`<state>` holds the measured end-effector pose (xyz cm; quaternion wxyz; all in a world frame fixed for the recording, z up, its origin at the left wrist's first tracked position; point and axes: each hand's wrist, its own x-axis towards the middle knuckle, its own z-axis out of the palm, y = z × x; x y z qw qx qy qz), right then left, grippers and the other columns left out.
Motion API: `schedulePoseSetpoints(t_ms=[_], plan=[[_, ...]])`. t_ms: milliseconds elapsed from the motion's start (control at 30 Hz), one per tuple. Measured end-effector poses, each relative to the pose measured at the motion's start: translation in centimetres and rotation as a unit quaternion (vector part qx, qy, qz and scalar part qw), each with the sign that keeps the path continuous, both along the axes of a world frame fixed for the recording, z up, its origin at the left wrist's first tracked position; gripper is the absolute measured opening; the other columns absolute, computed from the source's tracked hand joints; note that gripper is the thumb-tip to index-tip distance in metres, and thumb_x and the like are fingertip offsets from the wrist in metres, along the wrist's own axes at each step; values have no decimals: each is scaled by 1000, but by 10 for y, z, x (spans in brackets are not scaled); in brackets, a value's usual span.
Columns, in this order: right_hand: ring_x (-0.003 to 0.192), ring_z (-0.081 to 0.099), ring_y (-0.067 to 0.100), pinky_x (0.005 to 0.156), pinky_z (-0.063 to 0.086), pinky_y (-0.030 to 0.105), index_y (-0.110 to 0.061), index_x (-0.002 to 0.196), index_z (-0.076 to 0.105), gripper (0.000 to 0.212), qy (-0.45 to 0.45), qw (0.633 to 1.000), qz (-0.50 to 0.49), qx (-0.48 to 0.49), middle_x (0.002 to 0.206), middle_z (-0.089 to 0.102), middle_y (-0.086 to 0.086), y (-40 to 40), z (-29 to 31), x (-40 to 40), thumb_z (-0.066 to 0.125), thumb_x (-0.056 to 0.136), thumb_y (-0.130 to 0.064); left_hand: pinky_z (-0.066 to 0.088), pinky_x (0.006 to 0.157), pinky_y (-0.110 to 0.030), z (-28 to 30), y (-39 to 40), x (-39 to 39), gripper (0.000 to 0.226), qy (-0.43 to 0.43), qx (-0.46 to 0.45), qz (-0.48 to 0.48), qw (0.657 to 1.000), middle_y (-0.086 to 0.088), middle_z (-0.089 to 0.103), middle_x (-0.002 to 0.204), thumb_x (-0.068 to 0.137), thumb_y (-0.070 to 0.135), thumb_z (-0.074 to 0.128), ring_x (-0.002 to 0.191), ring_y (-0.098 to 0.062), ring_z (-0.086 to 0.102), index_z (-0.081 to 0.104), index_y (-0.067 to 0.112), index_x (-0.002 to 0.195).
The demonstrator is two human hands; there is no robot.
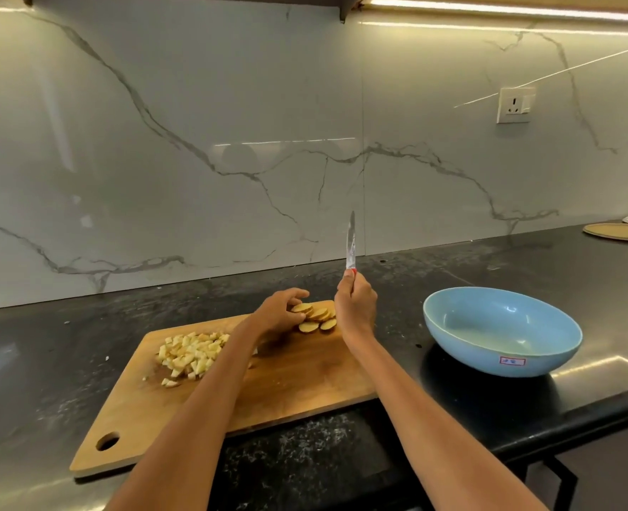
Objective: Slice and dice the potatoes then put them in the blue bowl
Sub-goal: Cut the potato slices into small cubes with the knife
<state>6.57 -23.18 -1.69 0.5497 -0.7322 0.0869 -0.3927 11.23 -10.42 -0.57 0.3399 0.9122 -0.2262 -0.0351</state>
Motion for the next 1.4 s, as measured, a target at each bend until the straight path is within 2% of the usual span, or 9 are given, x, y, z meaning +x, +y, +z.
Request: schedulePoseSetpoints(t_ms=[233, 367, 800, 867, 1000, 1067, 1133, 1233, 1400], plan=[[54, 42, 4, 50, 29, 16, -24, 67, 40, 37, -7, 1000, 8, -12, 61, 45, -5, 2, 0, -2, 30, 103, -23, 41, 97, -30, -1, 12, 4, 63, -31, -54, 27, 998, -9, 49, 135, 80, 17, 71, 119, -23, 48, 43, 11, 135], [53, 41, 4, 49, 29, 15, -23, 66, 40, 38, -8, 1000, 10, -6, 60, 44, -5, 1, 1, -4, 31, 103, -22, 44, 92, -29, 0, 18, 2, 58, -45, -107, 42, 992, -10, 54, 127, 76, 18, 75, 109, -20, 51, 50, 11, 128], [55, 43, 6, 50, 31, 17, -24, 68, 41, 36, 17, 1000, 2, -17, 62, 46, -4, 0, -2, -3, 31, 103, -25, 47, 90, -29, -8, 12, 1, 56, -76, -115, 65, 988, -10, 55, 124, 74, 20, 77, 107, -21, 53, 52, 13, 124], [56, 43, 6, 52, 32, 19, -23, 70, 43, 35, 24, 1000, 6, -16, 64, 46, -4, 0, -2, -3, 31, 103, -26, 47, 87, -26, -8, 12, -3, 55, -74, -105, 66, 990, -8, 56, 123, 74, 21, 77, 103, -18, 53, 53, 14, 122], [61, 46, 6, 55, 36, 19, -13, 90, 49, 27, 55, 998, 19, -33, 70, 48, -4, -2, -4, -6, 30, 103, -28, 45, 73, -13, -9, 15, -18, 51, -83, -53, 38, 994, -3, 59, 117, 75, 27, 77, 93, -10, 54, 56, 16, 119], [60, 45, 6, 53, 34, 18, -13, 94, 47, 25, 70, 996, 27, -52, 71, 47, -5, -1, -4, -7, 30, 103, -29, 45, 68, -11, -6, 19, -29, 50, -86, -38, 15, 995, -3, 61, 115, 74, 29, 76, 89, -8, 54, 58, 16, 119], [60, 44, 6, 53, 34, 18, -13, 96, 46, 23, 75, 995, 35, -52, 72, 47, -4, -1, -4, -10, 30, 103, -28, 46, 70, -10, -1, 24, -43, 51, -98, -29, -7, 995, 0, 62, 112, 73, 32, 77, 89, -7, 55, 59, 16, 119], [61, 45, 10, 54, 36, 21, -13, 97, 47, 21, 61, 997, 54, 5, 74, 49, 1, 0, 4, -19, 31, 102, -25, 47, 78, -12, -1, 30, -71, 56, -126, -38, -48, 990, 6, 60, 110, 71, 37, 78, 93, -4, 55, 61, 15, 119], [53, 40, 8, 41, 31, 16, -20, 92, 50, 20, 79, 990, 113, 22, 70, 47, -1, 2, 2, -43, 33, 101, -25, 47, 89, -22, -20, 37, -97, 53, -140, -7, -55, 989, 6, 60, 117, 72, 41, 75, 100, -5, 54, 60, 19, 118]])
